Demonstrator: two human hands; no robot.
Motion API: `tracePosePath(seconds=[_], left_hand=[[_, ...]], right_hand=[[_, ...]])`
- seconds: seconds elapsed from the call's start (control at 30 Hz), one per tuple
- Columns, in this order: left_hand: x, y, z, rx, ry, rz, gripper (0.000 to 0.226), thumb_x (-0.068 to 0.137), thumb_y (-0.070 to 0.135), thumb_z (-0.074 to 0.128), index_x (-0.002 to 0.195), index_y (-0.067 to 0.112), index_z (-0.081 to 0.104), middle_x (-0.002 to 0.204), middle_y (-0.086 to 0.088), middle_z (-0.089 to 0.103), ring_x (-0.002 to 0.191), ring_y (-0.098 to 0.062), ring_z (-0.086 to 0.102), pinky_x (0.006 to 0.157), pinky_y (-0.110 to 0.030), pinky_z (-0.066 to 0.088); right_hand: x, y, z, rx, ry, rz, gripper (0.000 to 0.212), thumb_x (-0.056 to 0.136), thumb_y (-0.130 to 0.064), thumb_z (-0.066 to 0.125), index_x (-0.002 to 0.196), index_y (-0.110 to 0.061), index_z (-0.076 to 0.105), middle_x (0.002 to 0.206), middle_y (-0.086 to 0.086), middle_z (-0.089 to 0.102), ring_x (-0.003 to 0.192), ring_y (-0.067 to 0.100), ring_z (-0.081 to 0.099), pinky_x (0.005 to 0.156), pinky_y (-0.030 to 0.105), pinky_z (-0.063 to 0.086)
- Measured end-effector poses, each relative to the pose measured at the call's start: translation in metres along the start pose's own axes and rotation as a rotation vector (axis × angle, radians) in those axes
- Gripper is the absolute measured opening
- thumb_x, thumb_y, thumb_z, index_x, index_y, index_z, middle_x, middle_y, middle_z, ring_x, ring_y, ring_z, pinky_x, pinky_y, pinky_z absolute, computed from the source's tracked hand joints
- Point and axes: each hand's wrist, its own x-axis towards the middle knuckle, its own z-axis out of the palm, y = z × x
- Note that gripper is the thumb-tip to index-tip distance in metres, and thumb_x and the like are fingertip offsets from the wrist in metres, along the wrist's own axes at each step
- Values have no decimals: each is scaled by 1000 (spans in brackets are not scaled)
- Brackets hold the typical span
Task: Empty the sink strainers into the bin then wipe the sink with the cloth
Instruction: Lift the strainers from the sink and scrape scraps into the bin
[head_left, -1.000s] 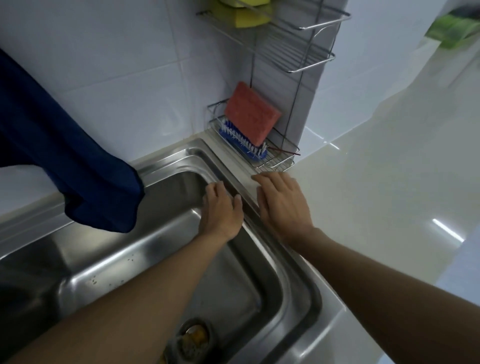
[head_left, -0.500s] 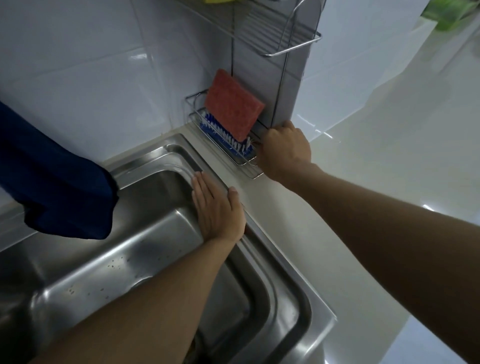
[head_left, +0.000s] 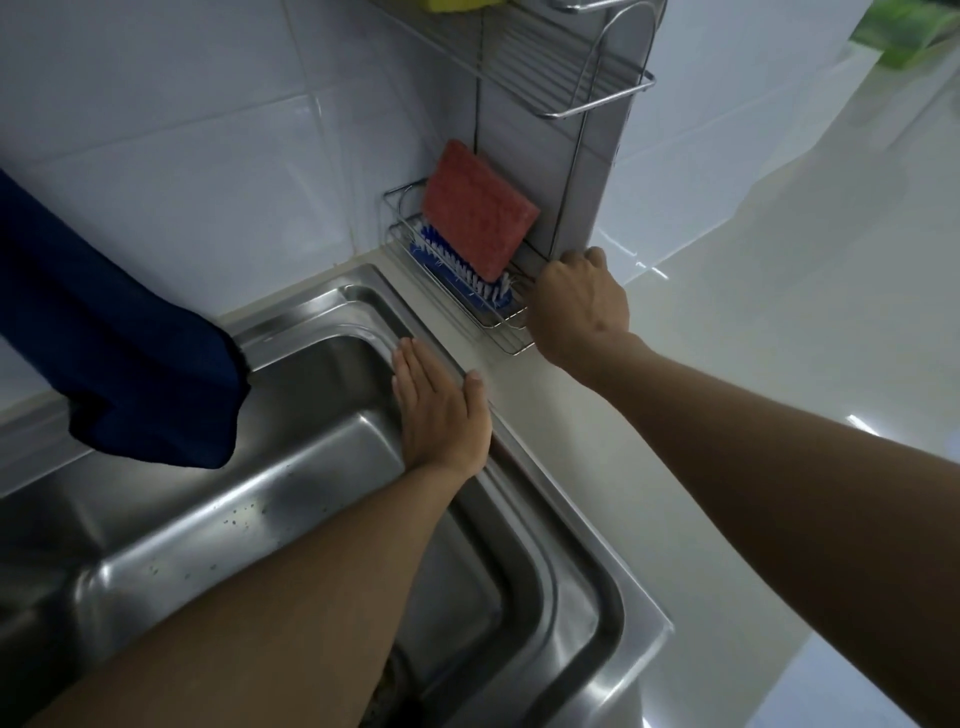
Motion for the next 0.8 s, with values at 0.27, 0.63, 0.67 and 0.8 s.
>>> tracePosePath(seconds=[0.27,0.63,0.67,0.8], left_hand=[[-1,-13,-25,171,-254,55,77,104,53,11,154,4,-20,164,-8,-27,151,-18,-26,121,-33,-13],[-59,-92,-94,88,-385,160,52,107,38,35,154,18,32,158,-3,36,140,-20,42,117,-38,33],[-68,-102,-99,82,-384,129,48,106,35,37,150,17,37,153,-4,42,136,-22,46,114,-39,37],[-102,-149,-112,116,-414,2,46,105,25,39,150,13,41,150,-6,44,136,-24,45,115,-40,36]], right_hand=[[-48,16,-3,159,-14,100,23,99,-13,40,117,-6,54,111,18,53,80,42,55,64,41,35],[-134,-36,29,590,-56,-17,18,106,-33,33,107,-23,48,97,1,62,81,19,58,73,41,51],[-141,-46,31,600,-74,-59,17,106,-33,34,105,-24,48,96,1,62,80,20,58,70,40,49],[-167,-85,47,575,-134,-141,18,105,-28,39,103,-18,53,91,4,64,77,27,61,64,33,37]])
